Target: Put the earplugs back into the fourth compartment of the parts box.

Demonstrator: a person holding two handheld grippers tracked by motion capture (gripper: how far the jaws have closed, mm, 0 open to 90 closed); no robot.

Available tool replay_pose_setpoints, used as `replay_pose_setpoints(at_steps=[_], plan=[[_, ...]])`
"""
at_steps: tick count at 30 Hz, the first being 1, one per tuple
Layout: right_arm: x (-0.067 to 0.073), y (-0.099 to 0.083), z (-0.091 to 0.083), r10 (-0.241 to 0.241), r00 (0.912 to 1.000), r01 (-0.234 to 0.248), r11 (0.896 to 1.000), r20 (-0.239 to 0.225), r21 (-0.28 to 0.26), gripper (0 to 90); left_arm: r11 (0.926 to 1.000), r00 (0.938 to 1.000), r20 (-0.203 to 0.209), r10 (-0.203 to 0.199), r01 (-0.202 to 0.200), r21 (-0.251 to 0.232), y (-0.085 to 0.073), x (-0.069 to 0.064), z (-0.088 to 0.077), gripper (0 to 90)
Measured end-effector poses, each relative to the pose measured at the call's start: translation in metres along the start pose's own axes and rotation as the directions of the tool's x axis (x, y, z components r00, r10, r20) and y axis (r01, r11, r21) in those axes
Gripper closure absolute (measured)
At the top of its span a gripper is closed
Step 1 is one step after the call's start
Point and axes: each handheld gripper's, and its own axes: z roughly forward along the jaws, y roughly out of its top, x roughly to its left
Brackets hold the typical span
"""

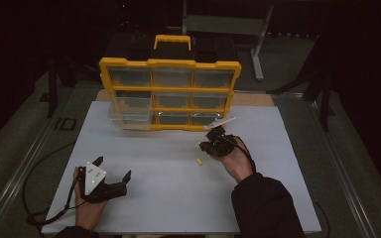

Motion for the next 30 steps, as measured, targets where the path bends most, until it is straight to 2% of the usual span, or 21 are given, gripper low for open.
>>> replay_pose_setpoints(at_steps=[7,17,30], plan=[[0.001,0.017,-0.008,-0.017,0.9998,0.017,1.0,-0.003,-0.025,86.9,1.0,1.0,0.0,0.0,0.0,-0.001,0.0,0.0,0.0,0.0],[-0.005,0.038,-0.015,-0.033,0.9993,0.032,0.998,-0.018,-0.061,86.9,1.0,1.0,0.001,0.001,-0.001,0.001,0.0,0.0,0.0,0.0],[0.005,0.064,-0.016,-0.074,0.9967,0.071,0.994,-0.034,-0.086,86.9,1.0,1.0,0.0,0.004,-0.004,0.005,0.0,0.0,0.0,0.0]])
